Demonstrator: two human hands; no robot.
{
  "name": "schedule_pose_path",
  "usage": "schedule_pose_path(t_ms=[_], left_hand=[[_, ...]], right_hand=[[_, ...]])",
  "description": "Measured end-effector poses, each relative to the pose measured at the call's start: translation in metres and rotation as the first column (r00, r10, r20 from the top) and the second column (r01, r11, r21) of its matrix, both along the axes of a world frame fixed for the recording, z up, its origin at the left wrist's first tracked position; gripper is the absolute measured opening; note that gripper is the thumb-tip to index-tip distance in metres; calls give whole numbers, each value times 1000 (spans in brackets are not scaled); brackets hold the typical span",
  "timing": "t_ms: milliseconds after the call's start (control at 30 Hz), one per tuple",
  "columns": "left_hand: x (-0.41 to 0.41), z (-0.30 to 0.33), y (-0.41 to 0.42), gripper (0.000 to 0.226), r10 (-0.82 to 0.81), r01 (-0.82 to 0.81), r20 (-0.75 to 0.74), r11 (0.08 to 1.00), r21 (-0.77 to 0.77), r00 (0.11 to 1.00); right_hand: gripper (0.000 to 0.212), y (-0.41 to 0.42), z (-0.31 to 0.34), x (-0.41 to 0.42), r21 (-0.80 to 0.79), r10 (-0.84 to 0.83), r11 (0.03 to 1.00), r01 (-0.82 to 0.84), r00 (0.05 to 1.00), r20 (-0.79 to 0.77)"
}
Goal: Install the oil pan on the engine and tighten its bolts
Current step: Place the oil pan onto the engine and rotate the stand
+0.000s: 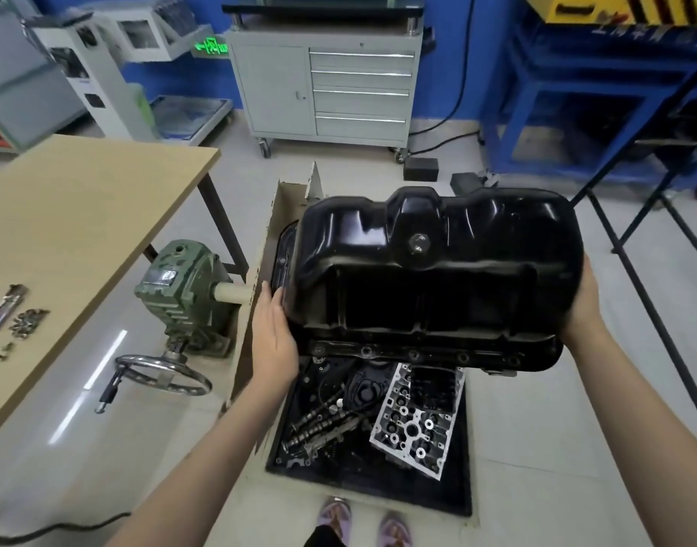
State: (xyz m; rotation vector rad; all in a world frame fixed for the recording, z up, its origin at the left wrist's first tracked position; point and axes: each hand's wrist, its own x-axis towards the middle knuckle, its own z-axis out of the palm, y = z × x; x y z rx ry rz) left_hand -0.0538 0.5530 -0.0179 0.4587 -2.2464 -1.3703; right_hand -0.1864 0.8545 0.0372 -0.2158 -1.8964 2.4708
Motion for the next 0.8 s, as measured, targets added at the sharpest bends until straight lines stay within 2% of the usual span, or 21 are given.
schedule_pose_path(t_ms=[100, 167, 233, 300, 333, 367, 433, 467, 533, 633, 800], left_hand=[[-10, 0, 2, 48, 38, -33, 57, 996, -89, 998], [-14, -1, 1, 46, 76, -63, 103, 991, -120, 992], [-14, -4, -1, 47, 63, -45, 127, 989, -138, 990], [-13, -6, -3, 47, 36, -18, 141, 991, -133, 989], [-12, -7, -3, 47, 32, -14, 143, 992, -125, 989], [-13, -7, -3, 47, 33, -16, 140, 993, -120, 990], [-13, -7, -2, 47, 38, -22, 131, 993, -118, 991], [-13, -7, -2, 47, 36, -21, 131, 993, -117, 991], [-13, -7, -3, 47, 29, -12, 140, 993, -116, 990], [-13, -6, -7, 48, -11, 27, 147, 994, -106, 989], [-13, -4, -15, 47, -82, 86, 169, 996, -15, 982]], right_hand=[[31, 14, -9, 1, 272, -205, 937, 219, 976, -80], [32, 20, -15, 4, 385, -261, 872, 302, 953, -156], [38, 21, -14, 7, 413, -281, 858, 306, 952, -122], [41, 20, -11, 8, 481, -271, 844, 238, 963, -1], [41, 21, -8, 10, 492, -240, 852, 177, 969, 66], [42, 24, -9, 13, 410, -163, 906, 106, 981, 108], [43, 30, -13, 27, 143, 94, 984, -102, 994, 64], [43, 33, -16, 34, 90, 227, 970, -227, 974, 8], [34, 39, -24, 43, 201, 406, 899, -390, 913, -43], [75, 42, -28, 40, 425, 412, 825, -373, 911, -1], [59, 34, -33, 41, 440, 310, 862, -254, 949, -58]])
